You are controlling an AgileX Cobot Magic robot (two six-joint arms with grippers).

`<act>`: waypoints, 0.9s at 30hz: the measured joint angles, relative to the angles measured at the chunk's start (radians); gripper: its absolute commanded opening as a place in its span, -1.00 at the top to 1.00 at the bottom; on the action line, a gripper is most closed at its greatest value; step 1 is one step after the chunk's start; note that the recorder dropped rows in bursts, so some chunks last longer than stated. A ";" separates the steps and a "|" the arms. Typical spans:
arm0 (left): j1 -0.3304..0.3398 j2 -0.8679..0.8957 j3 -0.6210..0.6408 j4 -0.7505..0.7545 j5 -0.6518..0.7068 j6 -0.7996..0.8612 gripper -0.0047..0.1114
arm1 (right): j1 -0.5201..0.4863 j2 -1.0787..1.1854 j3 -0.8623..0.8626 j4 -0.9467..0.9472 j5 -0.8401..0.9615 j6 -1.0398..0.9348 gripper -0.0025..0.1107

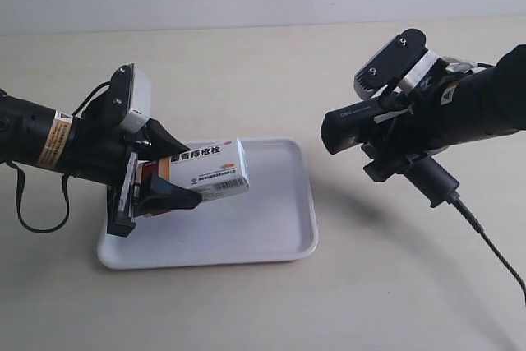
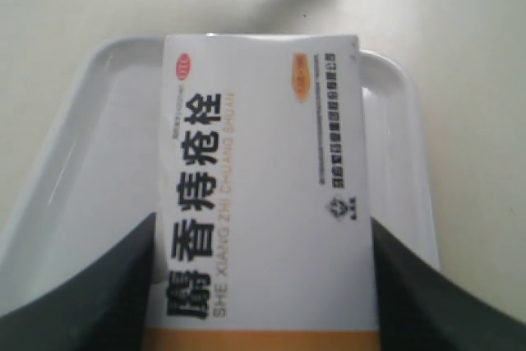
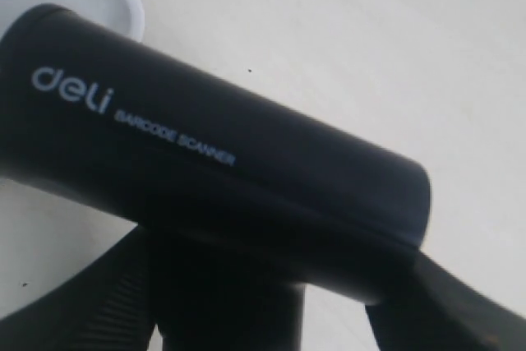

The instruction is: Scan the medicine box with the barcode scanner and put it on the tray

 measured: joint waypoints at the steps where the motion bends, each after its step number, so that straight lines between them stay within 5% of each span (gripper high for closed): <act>1: 0.000 0.000 0.000 -0.002 0.000 0.000 0.92 | 0.009 0.000 0.000 0.000 -0.001 0.003 0.96; 27: 0.000 0.002 -0.005 -0.024 -0.002 -0.083 0.92 | 0.027 0.009 0.000 0.025 -0.072 0.007 0.96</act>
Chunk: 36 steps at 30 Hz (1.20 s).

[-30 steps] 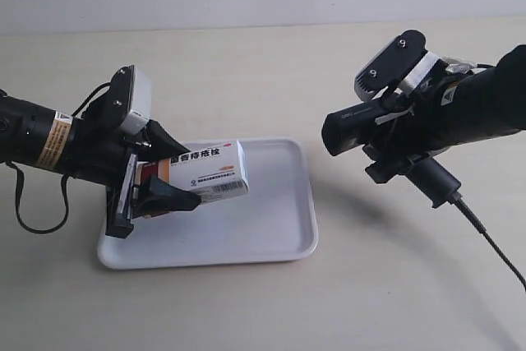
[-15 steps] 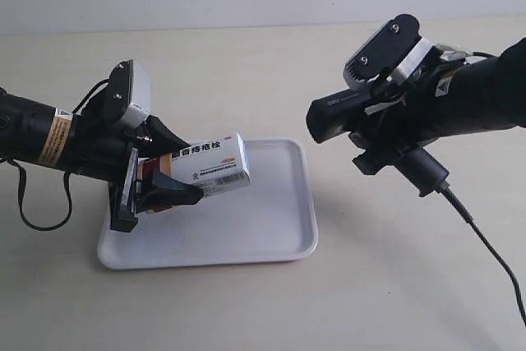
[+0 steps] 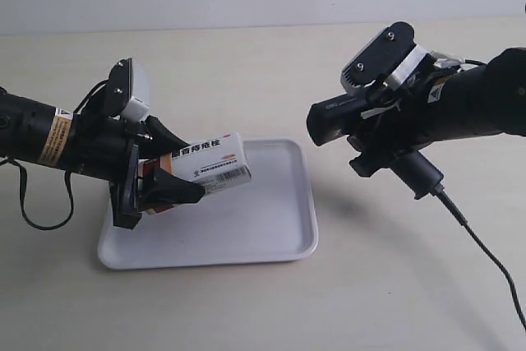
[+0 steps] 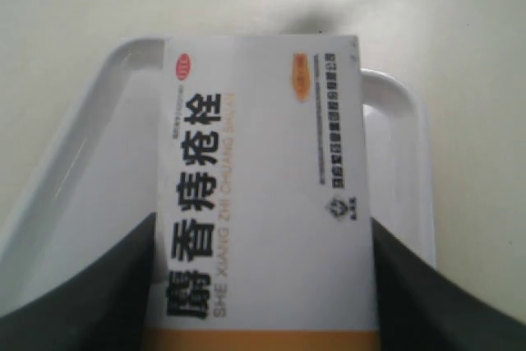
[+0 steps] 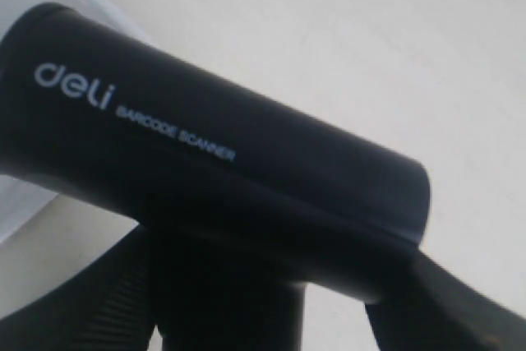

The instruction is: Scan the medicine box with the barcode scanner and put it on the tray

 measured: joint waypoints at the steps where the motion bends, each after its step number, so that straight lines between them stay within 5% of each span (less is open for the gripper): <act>1: 0.000 0.005 0.000 -0.008 0.000 -0.003 0.92 | -0.012 0.010 0.000 0.012 -0.005 0.002 0.96; 6: -0.037 0.040 0.000 -0.068 0.072 -0.003 0.92 | -0.103 0.070 0.000 0.126 -0.029 0.002 0.96; 16: -0.087 0.104 0.000 -0.281 0.279 0.102 0.88 | -0.116 0.198 0.000 0.180 -0.088 0.056 0.86; 20: -0.087 0.104 -0.002 -0.286 0.300 0.109 0.46 | -0.116 0.203 0.000 0.181 -0.101 0.091 0.47; 27: -0.087 0.104 -0.002 -0.283 0.307 0.109 -0.85 | -0.116 0.206 0.000 0.181 -0.104 0.115 -0.44; 32: -0.087 0.104 -0.002 -0.241 0.304 0.094 -0.89 | -0.116 0.209 0.000 0.181 -0.078 0.181 -0.89; 36: -0.087 0.100 -0.002 -0.230 0.295 0.082 -0.89 | -0.116 0.164 0.000 0.181 -0.012 0.190 -0.90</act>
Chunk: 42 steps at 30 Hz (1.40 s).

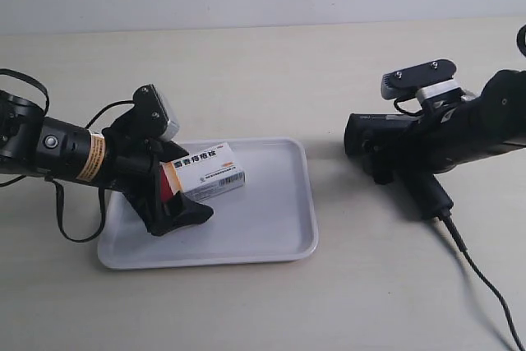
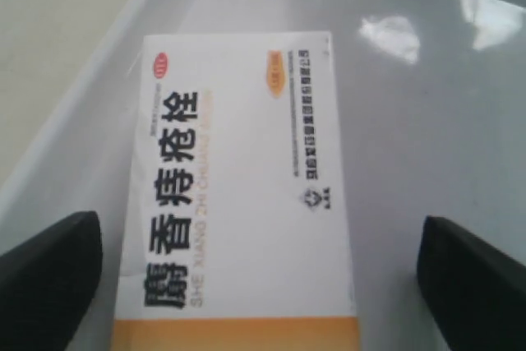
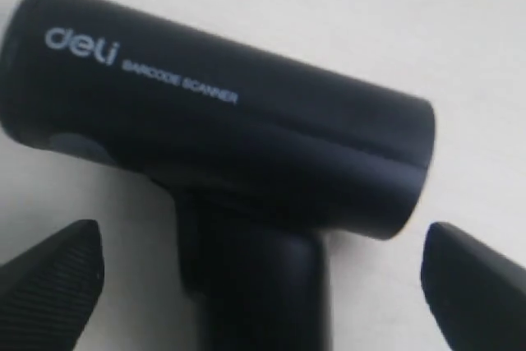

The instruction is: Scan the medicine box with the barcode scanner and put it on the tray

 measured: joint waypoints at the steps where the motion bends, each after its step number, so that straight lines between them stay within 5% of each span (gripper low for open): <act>1: 0.000 -0.014 0.000 0.003 0.000 -0.010 -0.89 | 0.000 -0.026 0.000 0.000 0.023 0.001 -0.90; 7: 0.000 -0.205 0.000 0.074 -0.001 -0.151 -0.88 | 0.000 -0.273 0.000 0.000 0.136 0.002 -0.90; 10: 0.000 -0.339 0.000 0.154 0.004 -0.288 -0.69 | 0.000 -0.434 0.000 0.000 0.160 -0.002 -0.79; 13: 0.000 -0.481 0.000 0.254 0.004 -0.450 -0.16 | 0.000 -0.615 -0.002 0.000 0.186 0.000 -0.38; 17: 0.007 -0.672 0.024 0.309 0.002 -0.619 0.91 | 0.000 -0.832 0.014 0.000 0.208 0.011 0.37; 20: 0.022 -0.791 0.096 0.316 0.007 -0.677 0.87 | 0.000 -0.980 0.074 0.000 0.186 0.018 0.92; 21: 0.026 -0.830 0.133 0.317 0.016 -0.683 0.87 | 0.000 -1.029 0.109 0.000 0.164 0.021 0.95; 29: 0.029 -1.129 0.487 0.101 0.240 -0.643 0.87 | 0.000 -1.280 0.459 0.000 -0.104 0.100 0.95; 34: 0.029 -1.356 0.649 -0.079 0.368 -0.569 0.87 | 0.000 -1.328 0.584 0.002 -0.052 0.200 0.95; 42: 0.030 -1.596 0.761 -0.115 0.351 -0.579 0.87 | 0.000 -1.337 0.603 0.002 0.080 0.225 0.95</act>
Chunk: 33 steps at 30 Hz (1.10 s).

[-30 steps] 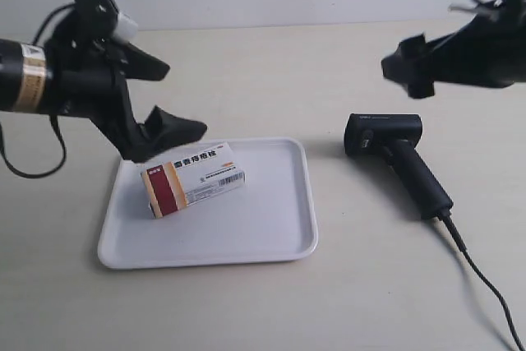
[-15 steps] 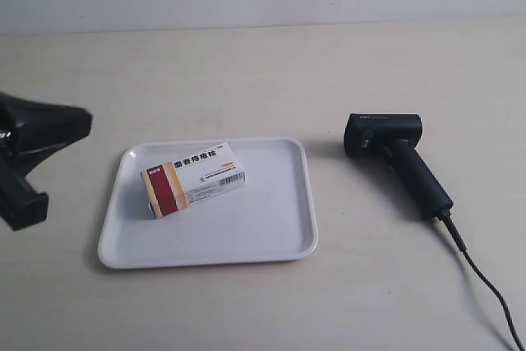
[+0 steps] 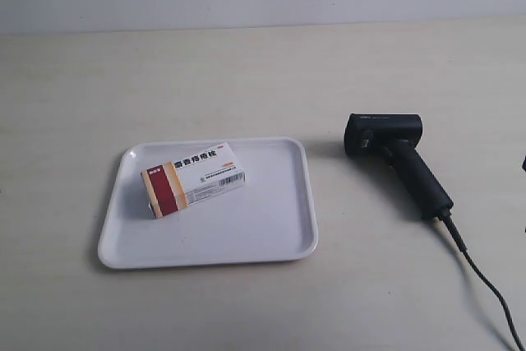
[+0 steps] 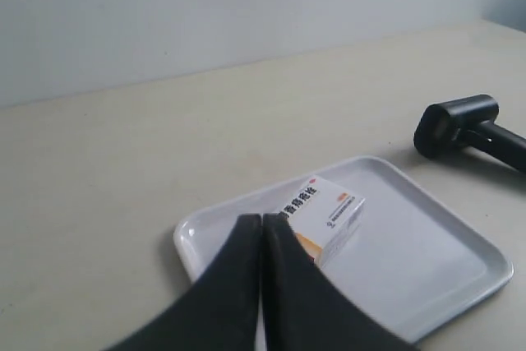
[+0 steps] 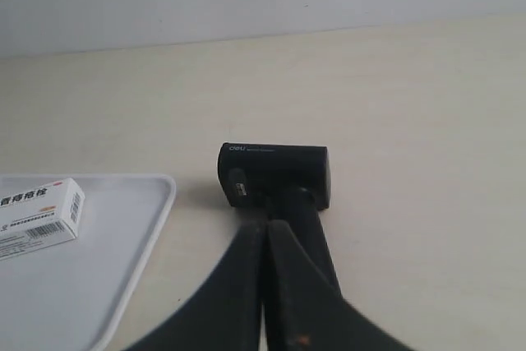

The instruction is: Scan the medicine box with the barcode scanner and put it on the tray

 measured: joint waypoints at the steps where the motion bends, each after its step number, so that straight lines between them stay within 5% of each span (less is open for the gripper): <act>1: 0.000 -0.015 0.002 0.002 0.000 -0.002 0.87 | 0.000 0.000 0.000 0.000 0.004 0.000 0.95; 10: 0.000 -0.048 0.004 -0.030 0.014 0.114 0.87 | 0.000 0.000 0.000 0.000 0.006 0.000 0.95; 12: 0.000 -0.056 0.004 -0.213 0.047 0.309 0.87 | 0.000 0.000 0.000 0.000 0.006 0.000 0.95; 17: 0.000 -0.099 0.012 -0.994 0.106 1.088 0.87 | 0.000 0.000 0.000 0.000 0.008 0.000 0.95; 20: 0.019 -0.159 0.026 -1.167 0.112 1.290 0.87 | 0.000 0.000 0.000 0.002 0.008 0.002 0.95; 29: 0.218 -0.380 0.028 -1.243 0.352 1.297 0.87 | 0.000 0.000 0.000 0.002 0.008 0.002 0.95; 33: 0.254 -0.384 0.028 -1.243 0.432 1.292 0.87 | 0.000 0.000 0.000 0.002 0.008 0.002 0.95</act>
